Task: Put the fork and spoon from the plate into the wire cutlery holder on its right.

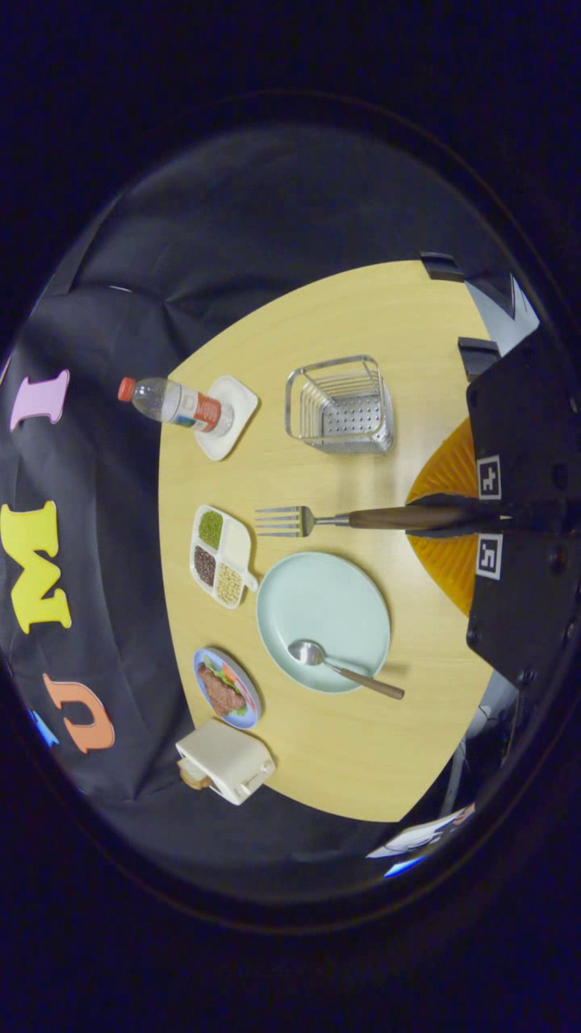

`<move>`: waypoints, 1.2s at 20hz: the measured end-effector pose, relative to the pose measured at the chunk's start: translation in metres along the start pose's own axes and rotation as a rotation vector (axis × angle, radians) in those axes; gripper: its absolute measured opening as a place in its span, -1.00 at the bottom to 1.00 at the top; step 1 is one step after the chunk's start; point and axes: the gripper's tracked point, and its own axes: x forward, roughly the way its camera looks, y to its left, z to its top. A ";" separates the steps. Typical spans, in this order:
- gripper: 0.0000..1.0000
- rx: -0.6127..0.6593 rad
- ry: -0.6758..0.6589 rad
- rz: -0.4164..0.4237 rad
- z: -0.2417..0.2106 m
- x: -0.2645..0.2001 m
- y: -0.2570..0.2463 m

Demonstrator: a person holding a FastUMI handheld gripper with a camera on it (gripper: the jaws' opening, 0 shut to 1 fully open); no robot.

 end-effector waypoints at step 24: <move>-0.55 0.074 -0.047 -0.044 -0.002 -0.011 -0.078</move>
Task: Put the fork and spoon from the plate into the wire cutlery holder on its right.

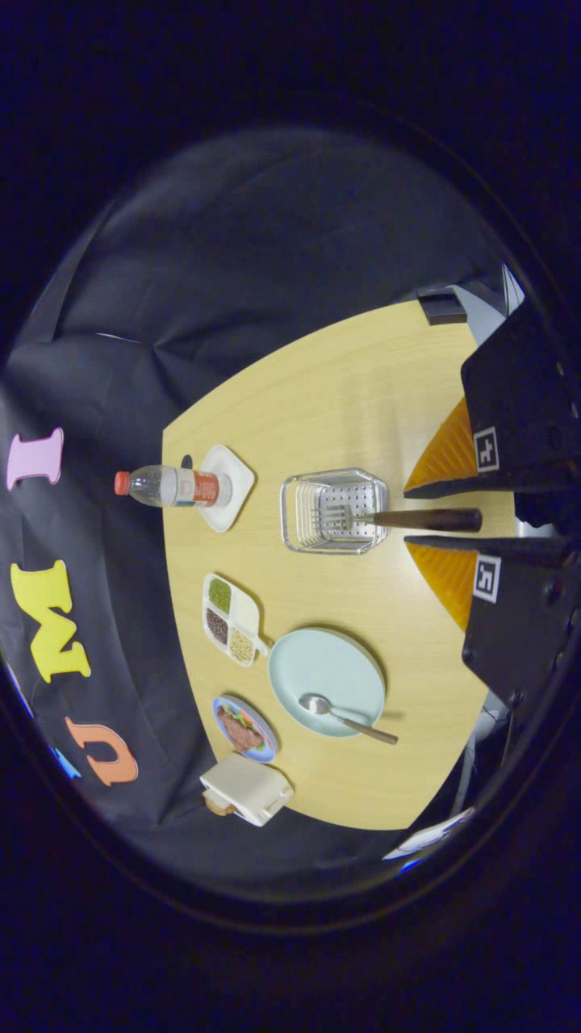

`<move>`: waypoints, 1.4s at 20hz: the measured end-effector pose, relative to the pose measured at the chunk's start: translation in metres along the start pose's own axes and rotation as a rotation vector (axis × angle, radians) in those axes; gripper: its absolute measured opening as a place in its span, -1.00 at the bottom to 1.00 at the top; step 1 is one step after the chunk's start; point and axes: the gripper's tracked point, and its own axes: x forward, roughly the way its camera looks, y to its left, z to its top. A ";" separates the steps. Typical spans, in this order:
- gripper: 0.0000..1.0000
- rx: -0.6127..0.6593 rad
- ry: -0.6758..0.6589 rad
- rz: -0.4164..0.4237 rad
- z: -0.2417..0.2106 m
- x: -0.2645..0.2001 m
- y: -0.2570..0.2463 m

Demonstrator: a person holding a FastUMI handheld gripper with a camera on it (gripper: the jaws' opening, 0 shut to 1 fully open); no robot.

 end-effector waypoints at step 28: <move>0.89 -0.103 -0.093 -0.028 0.029 -0.012 0.145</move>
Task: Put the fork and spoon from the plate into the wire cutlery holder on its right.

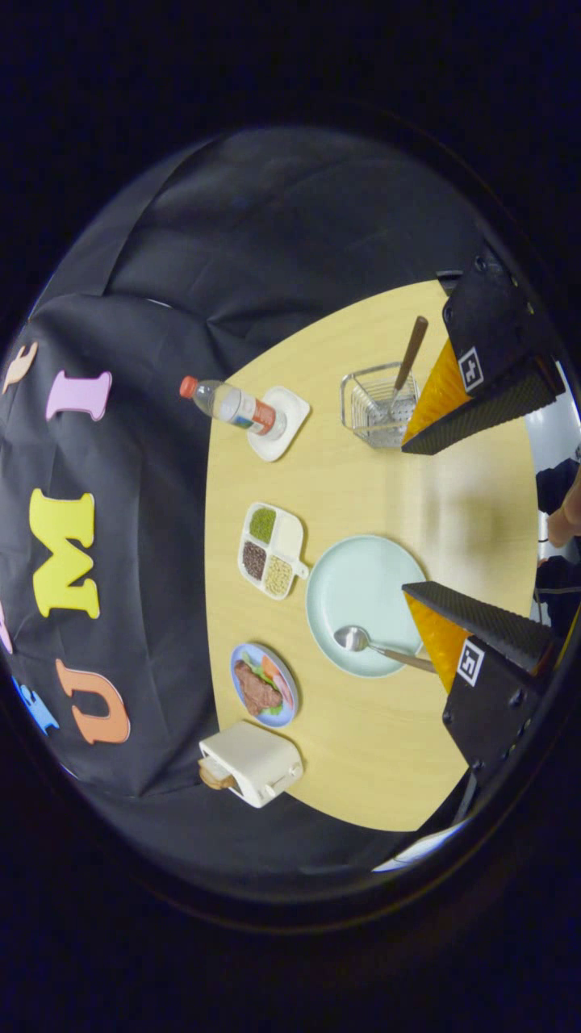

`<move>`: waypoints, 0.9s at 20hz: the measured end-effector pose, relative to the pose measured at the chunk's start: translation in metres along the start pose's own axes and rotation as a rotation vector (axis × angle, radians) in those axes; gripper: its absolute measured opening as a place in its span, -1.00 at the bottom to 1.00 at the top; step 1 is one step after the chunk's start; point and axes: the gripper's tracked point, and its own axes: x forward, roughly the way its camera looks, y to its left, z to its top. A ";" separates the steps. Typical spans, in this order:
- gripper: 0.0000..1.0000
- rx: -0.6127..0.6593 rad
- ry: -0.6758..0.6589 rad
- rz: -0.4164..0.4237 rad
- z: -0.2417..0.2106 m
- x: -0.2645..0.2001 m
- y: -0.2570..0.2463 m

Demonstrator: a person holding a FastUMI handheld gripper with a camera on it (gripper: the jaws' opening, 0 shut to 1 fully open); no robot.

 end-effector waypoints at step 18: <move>0.90 0.011 0.249 0.031 -0.067 0.056 0.132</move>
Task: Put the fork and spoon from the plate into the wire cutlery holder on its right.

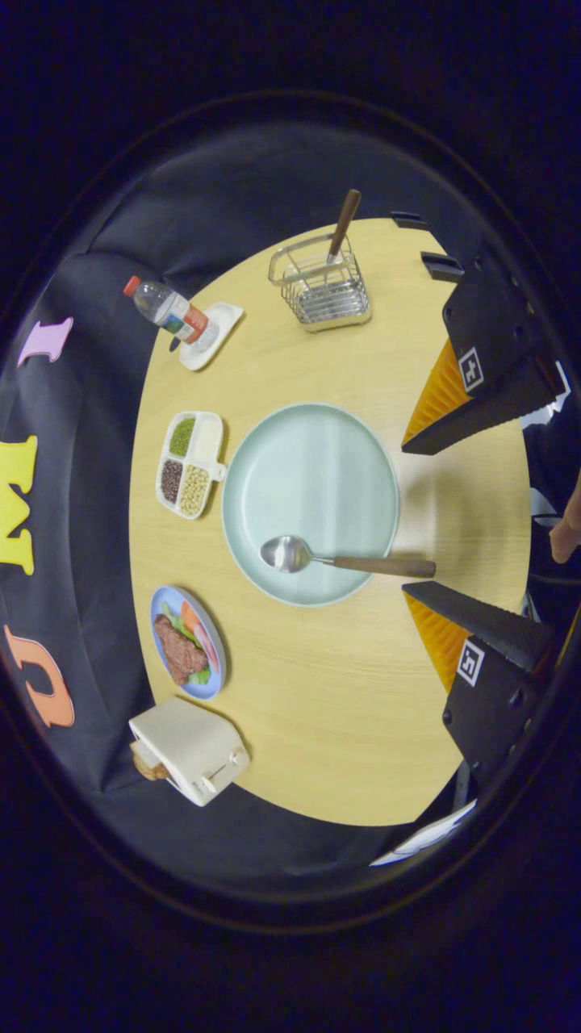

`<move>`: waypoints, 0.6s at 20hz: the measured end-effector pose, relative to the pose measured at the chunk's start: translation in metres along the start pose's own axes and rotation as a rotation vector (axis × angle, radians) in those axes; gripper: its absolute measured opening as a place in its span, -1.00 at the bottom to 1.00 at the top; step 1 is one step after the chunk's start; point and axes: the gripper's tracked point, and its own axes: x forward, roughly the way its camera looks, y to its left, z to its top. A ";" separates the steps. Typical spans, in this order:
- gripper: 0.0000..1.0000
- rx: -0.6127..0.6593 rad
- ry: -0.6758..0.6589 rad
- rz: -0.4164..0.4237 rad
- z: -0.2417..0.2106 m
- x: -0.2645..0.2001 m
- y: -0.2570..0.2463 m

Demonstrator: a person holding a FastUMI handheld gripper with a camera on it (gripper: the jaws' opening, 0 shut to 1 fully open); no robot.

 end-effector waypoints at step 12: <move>0.90 0.119 0.158 -0.053 -0.013 0.058 0.022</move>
